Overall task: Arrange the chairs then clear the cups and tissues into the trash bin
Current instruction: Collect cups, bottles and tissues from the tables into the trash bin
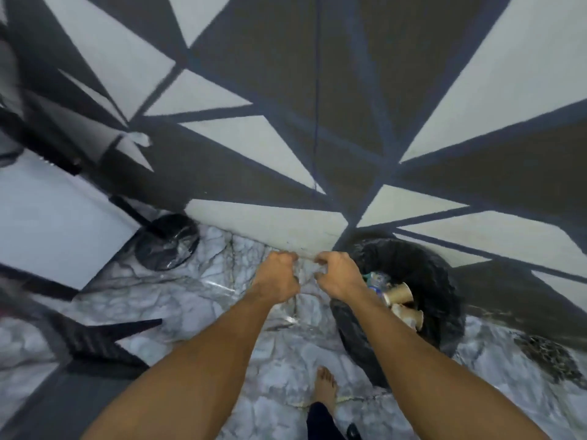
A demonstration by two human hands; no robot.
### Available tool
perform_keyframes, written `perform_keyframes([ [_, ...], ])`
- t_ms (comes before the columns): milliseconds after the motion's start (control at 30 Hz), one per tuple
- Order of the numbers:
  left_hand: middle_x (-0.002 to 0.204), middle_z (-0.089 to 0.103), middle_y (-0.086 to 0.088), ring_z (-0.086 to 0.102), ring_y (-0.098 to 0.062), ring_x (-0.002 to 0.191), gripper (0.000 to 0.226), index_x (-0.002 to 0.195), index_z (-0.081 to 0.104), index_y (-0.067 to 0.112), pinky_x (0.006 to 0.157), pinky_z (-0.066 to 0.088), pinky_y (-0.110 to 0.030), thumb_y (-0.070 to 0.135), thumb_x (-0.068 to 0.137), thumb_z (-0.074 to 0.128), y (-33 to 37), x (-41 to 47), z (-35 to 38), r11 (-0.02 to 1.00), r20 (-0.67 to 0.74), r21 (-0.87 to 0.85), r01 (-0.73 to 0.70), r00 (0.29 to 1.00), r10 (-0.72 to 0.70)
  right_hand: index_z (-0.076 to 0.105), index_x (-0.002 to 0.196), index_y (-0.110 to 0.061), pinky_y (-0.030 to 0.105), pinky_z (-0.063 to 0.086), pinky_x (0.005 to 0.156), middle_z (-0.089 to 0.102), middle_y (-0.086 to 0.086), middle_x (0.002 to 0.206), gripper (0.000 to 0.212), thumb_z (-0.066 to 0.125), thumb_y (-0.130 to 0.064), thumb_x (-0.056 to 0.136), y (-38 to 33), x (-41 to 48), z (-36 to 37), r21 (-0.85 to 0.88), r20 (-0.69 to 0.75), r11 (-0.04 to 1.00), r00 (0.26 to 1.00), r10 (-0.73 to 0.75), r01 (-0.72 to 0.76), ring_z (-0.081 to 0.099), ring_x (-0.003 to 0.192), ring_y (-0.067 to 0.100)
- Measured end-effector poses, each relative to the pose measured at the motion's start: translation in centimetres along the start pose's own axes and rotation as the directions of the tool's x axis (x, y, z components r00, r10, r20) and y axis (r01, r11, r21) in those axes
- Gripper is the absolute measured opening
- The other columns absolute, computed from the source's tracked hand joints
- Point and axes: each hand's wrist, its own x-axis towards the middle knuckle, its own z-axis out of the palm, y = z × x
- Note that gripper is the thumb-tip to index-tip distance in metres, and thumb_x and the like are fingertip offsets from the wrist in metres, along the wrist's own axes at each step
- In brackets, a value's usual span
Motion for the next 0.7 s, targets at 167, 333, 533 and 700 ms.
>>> perform_keyframes([
  [167, 0.122, 0.064, -0.014, 0.057, -0.034, 0.118, 0.048, 0.124, 0.064, 0.009, 0.095, 0.051, -0.041, 0.016, 0.077, 0.065, -8.0, -9.0, -4.9, 0.981, -0.154, -0.023, 0.192, 0.969, -0.193, 0.069, 0.116, -0.017, 0.034, 0.05, 0.096, 0.068, 0.008, 0.12, 0.038, 0.067, -0.019, 0.078, -9.5, -3.1, 5.5, -0.08, 0.12, 0.97, 0.968, -0.218, 0.229, 0.063, 0.113, 0.027],
  [333, 0.125, 0.062, -0.008, 0.057, -0.03, 0.117, 0.049, 0.128, 0.06, 0.018, 0.093, 0.052, -0.04, 0.017, 0.079, 0.062, -14.8, -19.3, -9.9, 0.936, -0.316, -0.033, 0.351, 0.884, -0.343, 0.071, 0.109, -0.018, 0.035, 0.053, 0.09, 0.072, 0.005, 0.112, 0.031, 0.066, -0.017, 0.078, -19.9, -6.9, 11.0, -0.102, 0.219, 0.877, 0.871, -0.44, 0.469, 0.065, 0.108, 0.025],
  [533, 0.103, 0.061, -0.004, 0.053, -0.029, 0.099, 0.031, 0.106, 0.062, 0.014, 0.082, 0.051, -0.044, 0.019, 0.075, 0.06, -21.2, -29.3, -14.8, 0.873, -0.524, -0.055, 0.484, 0.73, -0.438, 0.071, 0.107, -0.024, 0.034, 0.052, 0.086, 0.073, -0.002, 0.106, 0.031, 0.067, -0.017, 0.077, -31.3, -12.0, 17.5, -0.015, 0.334, 0.666, 0.631, -0.7, 0.746, 0.065, 0.104, 0.023],
  [700, 0.1, 0.062, -0.002, 0.057, -0.029, 0.1, 0.028, 0.101, 0.063, 0.014, 0.078, 0.05, -0.039, 0.023, 0.075, 0.065, -24.7, -35.1, -16.7, 0.773, -0.599, -0.2, 0.602, 0.549, -0.583, 0.068, 0.117, -0.025, 0.036, 0.052, 0.092, 0.07, -0.001, 0.117, 0.043, 0.067, -0.02, 0.074, -37.6, -14.8, 22.2, 0.013, 0.453, 0.508, 0.448, -0.771, 0.861, 0.063, 0.11, 0.022],
])
